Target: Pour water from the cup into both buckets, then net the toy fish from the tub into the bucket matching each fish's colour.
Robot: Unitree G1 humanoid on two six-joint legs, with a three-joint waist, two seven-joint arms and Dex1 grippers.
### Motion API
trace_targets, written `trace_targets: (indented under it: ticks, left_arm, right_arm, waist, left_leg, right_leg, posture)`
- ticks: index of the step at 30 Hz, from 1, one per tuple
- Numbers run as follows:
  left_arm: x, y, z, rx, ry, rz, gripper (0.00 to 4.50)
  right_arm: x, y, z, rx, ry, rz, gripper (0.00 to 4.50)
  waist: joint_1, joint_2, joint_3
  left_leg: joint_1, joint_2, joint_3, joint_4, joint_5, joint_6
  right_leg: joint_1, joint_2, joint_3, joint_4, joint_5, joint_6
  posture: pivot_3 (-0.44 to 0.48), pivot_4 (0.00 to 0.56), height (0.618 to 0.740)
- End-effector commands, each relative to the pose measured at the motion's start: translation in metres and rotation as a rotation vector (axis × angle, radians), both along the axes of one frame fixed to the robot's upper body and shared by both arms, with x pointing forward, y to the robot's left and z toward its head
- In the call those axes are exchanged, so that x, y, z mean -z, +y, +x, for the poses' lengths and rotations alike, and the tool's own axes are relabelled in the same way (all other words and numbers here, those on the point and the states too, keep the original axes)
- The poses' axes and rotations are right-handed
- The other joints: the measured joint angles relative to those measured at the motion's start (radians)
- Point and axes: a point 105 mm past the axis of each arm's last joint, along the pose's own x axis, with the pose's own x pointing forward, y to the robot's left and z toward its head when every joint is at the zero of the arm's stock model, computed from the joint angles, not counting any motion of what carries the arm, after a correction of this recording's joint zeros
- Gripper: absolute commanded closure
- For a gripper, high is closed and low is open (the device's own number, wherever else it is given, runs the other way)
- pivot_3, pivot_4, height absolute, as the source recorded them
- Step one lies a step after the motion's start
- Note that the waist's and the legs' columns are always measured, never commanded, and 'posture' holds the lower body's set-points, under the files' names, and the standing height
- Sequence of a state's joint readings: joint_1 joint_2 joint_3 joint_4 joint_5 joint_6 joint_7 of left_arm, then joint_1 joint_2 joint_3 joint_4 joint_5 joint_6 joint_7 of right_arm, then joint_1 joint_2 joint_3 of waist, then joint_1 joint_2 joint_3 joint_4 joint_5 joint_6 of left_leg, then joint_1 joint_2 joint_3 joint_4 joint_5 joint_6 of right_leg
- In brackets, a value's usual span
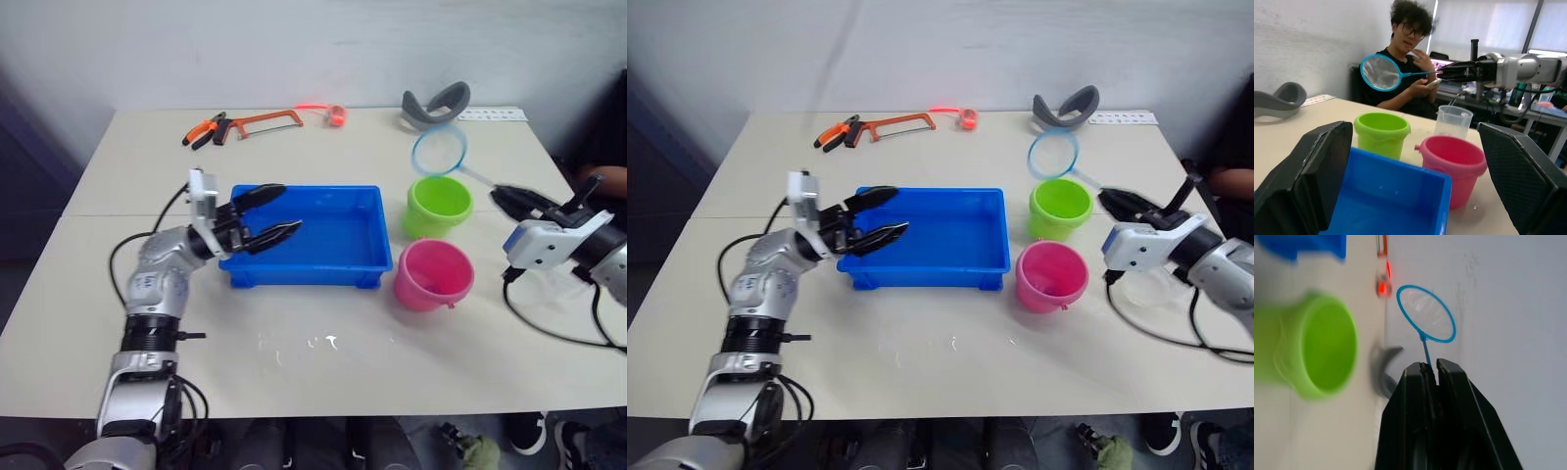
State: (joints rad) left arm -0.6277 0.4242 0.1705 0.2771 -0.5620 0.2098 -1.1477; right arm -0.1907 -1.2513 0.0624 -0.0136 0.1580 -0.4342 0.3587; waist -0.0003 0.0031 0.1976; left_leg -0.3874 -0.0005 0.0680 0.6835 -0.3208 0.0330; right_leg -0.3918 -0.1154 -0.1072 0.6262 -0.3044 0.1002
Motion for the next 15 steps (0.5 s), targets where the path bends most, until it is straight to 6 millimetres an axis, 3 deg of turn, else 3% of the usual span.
trace_targets:
  ticks: [1, 3, 7, 11, 13, 15]
  left_arm:
    - [-0.019, 0.029, -0.014, -0.034, -0.047, 0.009, 0.06]
    - [-0.026, 0.048, -0.025, -0.045, -0.047, 0.041, 0.06]
    - [-0.023, 0.061, -0.054, 0.005, -0.033, 0.182, 0.06]
    - [0.005, 0.064, -0.084, 0.081, 0.009, 0.386, 0.06]
    - [0.016, 0.065, -0.093, 0.091, 0.031, 0.430, 0.06]
    - [0.023, 0.066, -0.098, 0.089, 0.037, 0.461, 0.06]
  right_arm:
    - [-0.018, 0.047, -0.036, -0.245, 0.215, 0.194, 4.50]
    - [-0.009, 0.071, -0.052, -0.349, 0.334, 0.226, 4.50]
    - [0.016, 0.108, -0.070, -0.502, 0.467, 0.232, 4.50]
    - [0.062, 0.138, -0.089, -0.689, 0.676, 0.247, 4.50]
    - [0.089, 0.147, -0.087, -0.701, 0.759, 0.214, 4.50]
    - [0.109, 0.151, -0.081, -0.702, 0.728, 0.121, 4.50]
  waist:
    - [0.002, 0.000, 0.000]
    - [0.003, -0.001, 0.000]
    - [0.002, -0.006, -0.002]
    - [0.001, -0.006, -0.001]
    - [-0.001, -0.006, -0.001]
    - [0.001, -0.006, -0.001]
  left_leg:
    - [0.000, 0.000, -0.001, 0.001, 0.000, 0.001]
    - [0.000, 0.000, -0.002, 0.001, -0.001, 0.001]
    - [0.001, 0.000, -0.004, 0.001, -0.001, 0.001]
    - [0.000, -0.002, -0.004, 0.000, -0.002, 0.001]
    - [0.001, -0.003, -0.003, 0.000, -0.002, 0.001]
    - [0.001, -0.003, -0.002, 0.001, -0.002, 0.002]
  right_leg:
    - [0.000, -0.001, 0.000, 0.000, 0.000, 0.000]
    - [0.001, -0.001, -0.001, 0.000, 0.000, 0.000]
    - [0.002, -0.007, -0.002, -0.001, 0.000, 0.000]
    - [0.001, -0.010, -0.002, -0.001, 0.000, -0.001]
    - [0.001, -0.010, -0.003, -0.001, 0.000, -0.001]
    - [0.001, -0.011, -0.003, 0.000, 0.000, -0.001]
  posture:
    - [0.000, 0.150, 0.740]
    - [0.000, 0.150, 0.740]
    - [0.000, 0.150, 0.740]
    - [0.000, 0.150, 0.740]
    - [0.000, 0.150, 0.740]
    - [0.000, 0.150, 0.740]
